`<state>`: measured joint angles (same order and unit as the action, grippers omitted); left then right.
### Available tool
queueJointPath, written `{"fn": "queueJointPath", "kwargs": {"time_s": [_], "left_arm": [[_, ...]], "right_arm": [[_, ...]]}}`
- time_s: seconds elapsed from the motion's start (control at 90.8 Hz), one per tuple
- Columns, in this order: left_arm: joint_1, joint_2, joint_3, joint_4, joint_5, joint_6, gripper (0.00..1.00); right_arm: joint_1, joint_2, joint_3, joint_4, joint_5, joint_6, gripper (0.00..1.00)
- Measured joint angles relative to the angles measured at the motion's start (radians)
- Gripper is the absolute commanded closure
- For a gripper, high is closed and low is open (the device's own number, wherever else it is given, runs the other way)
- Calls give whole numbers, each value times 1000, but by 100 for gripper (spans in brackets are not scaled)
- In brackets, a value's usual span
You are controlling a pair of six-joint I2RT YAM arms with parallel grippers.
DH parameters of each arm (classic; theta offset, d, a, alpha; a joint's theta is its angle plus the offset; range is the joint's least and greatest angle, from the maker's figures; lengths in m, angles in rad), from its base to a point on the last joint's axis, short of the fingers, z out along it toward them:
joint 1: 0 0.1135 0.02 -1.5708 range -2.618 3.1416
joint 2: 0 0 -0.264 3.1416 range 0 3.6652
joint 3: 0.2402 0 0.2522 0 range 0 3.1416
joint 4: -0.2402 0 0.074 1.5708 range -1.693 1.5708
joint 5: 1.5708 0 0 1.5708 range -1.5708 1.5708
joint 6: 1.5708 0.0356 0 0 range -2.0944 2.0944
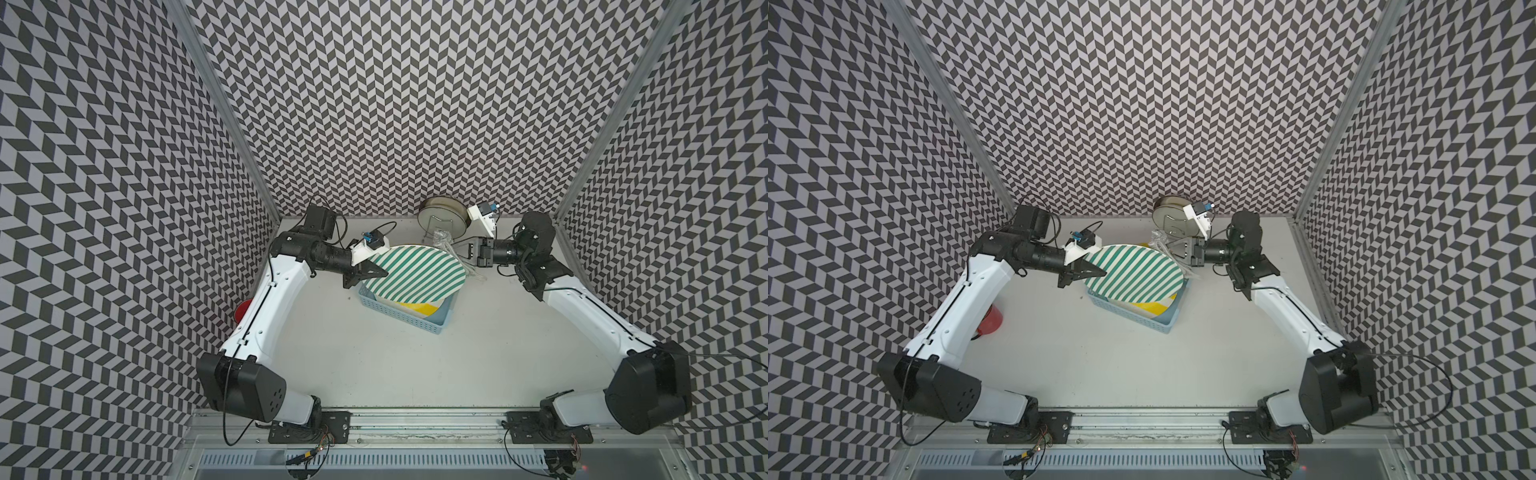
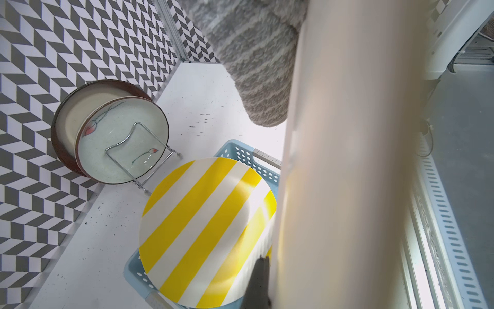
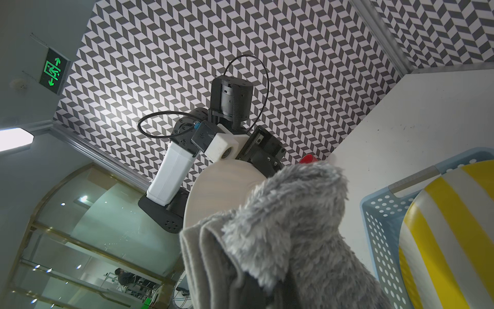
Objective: Wipe the wet plate dry
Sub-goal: Wipe the plate with towel.
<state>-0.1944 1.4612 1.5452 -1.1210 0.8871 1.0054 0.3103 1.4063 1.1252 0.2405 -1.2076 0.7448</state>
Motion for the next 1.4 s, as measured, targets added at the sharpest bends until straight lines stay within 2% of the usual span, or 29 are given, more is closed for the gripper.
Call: {"fn": "queueJointPath", "kwargs": {"time_s": [0.319, 0.617, 1.08, 1.399], "left_arm": [[18, 29, 24, -52, 85, -40, 100], [32, 29, 28, -45, 192, -158, 100], [55, 20, -65, 255, 353, -575, 100], [60, 18, -166, 515, 439, -926, 100]], "right_arm": [[-6, -1, -47, 39, 18, 8, 100], [-6, -1, -88, 56, 11, 23, 100], [-11, -24, -172, 121, 62, 66, 100], [-11, -72, -267, 308, 157, 200, 100]]}}
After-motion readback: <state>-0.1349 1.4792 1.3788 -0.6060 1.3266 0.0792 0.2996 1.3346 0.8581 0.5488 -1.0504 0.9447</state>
